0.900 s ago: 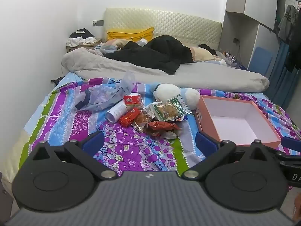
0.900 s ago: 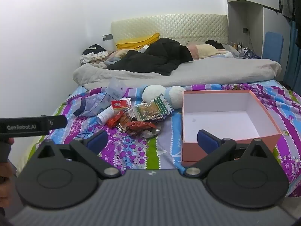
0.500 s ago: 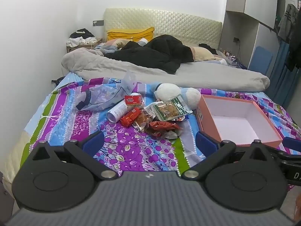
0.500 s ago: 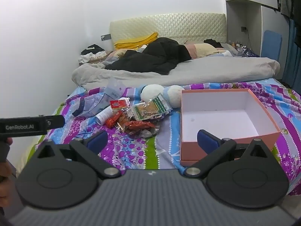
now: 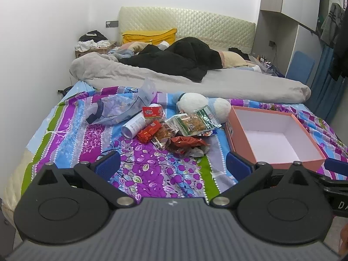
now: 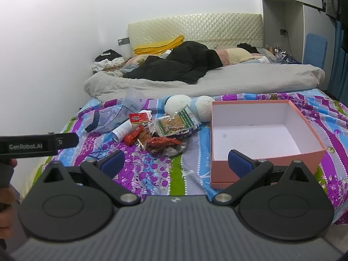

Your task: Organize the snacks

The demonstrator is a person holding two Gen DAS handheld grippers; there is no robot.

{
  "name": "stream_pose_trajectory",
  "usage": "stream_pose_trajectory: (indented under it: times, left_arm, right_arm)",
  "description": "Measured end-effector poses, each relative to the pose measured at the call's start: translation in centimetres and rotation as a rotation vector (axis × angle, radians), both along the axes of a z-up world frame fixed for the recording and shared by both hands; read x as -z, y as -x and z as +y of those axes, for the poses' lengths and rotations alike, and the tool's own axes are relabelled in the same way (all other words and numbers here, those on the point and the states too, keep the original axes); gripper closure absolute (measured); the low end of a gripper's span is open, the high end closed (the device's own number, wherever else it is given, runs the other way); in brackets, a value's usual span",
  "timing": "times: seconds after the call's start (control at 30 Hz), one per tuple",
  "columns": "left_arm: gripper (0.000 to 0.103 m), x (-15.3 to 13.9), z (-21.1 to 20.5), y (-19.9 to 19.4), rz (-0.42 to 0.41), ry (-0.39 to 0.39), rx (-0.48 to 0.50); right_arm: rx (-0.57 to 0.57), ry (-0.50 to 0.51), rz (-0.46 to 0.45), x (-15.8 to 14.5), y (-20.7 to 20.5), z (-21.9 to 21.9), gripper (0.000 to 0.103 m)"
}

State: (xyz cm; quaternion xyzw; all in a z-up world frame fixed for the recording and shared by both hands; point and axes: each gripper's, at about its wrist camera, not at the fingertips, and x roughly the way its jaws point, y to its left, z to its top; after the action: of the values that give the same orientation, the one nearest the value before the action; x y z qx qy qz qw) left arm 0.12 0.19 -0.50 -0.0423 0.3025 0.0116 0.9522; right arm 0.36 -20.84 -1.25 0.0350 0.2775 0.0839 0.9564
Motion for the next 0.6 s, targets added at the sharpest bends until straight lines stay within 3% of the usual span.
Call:
stream_pose_trajectory:
  times: [0.6]
  left_arm:
    - [0.0,0.38,-0.01,-0.26,0.011,0.0,0.005]
  right_arm:
    - [-0.004,0.0,0.011,0.3,0.05,0.12,0.0]
